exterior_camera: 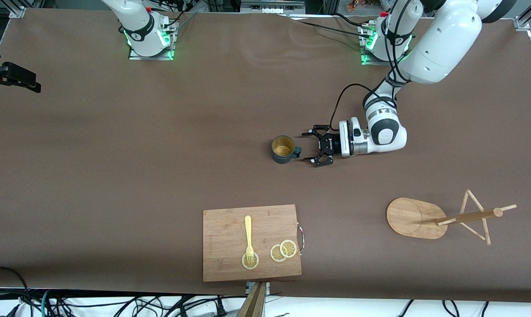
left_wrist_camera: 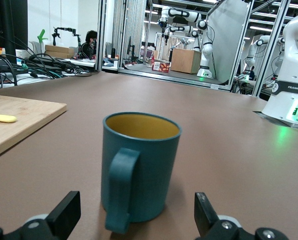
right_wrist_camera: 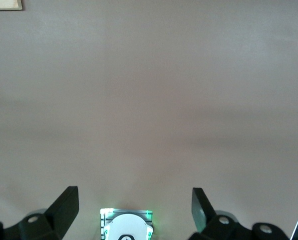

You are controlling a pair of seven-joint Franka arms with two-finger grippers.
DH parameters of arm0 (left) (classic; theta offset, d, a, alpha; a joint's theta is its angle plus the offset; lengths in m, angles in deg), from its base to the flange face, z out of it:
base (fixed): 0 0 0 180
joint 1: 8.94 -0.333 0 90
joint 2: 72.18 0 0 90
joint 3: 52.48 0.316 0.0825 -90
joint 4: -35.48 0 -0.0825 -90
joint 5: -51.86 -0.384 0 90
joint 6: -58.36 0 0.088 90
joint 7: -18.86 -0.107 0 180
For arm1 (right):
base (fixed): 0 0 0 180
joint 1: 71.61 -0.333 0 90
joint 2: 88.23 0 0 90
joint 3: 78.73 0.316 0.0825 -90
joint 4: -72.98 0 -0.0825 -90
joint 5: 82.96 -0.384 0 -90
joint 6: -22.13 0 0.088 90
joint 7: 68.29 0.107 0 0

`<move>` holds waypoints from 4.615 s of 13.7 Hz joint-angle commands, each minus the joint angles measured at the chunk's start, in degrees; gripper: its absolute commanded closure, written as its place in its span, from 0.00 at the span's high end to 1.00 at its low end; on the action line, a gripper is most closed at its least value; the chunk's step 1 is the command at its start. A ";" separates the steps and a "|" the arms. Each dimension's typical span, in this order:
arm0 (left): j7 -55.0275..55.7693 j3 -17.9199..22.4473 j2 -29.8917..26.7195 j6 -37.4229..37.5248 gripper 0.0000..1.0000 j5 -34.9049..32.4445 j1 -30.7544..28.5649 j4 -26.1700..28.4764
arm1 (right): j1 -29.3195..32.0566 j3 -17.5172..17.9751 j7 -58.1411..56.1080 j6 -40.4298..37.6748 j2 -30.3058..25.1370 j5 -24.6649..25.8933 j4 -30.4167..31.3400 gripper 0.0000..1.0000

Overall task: Pass cup and hang on rack
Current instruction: 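Move the left gripper toward the teal mug's handle, then grasp the mug handle with the left gripper and lift it, then carry the mug with the left gripper over the wooden rack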

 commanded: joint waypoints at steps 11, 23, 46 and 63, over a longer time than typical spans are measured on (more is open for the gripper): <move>-6.64 -0.11 3.09 -3.36 0.00 2.52 2.56 -5.91 | 0.89 1.00 0.45 0.29 -0.20 0.55 0.02 1.00; 11.95 0.33 -1.29 10.33 0.00 -27.32 -19.12 -4.59 | 0.89 1.00 0.71 0.29 -0.20 0.55 0.02 1.00; 111.36 0.24 -11.50 30.39 0.00 -42.06 -48.24 -18.57 | 1.16 0.74 0.71 0.29 -0.20 0.46 0.02 1.00; 139.60 -0.20 0.54 28.72 0.00 -38.53 -43.50 -37.28 | 1.42 0.56 0.71 0.29 -0.20 0.46 0.02 1.00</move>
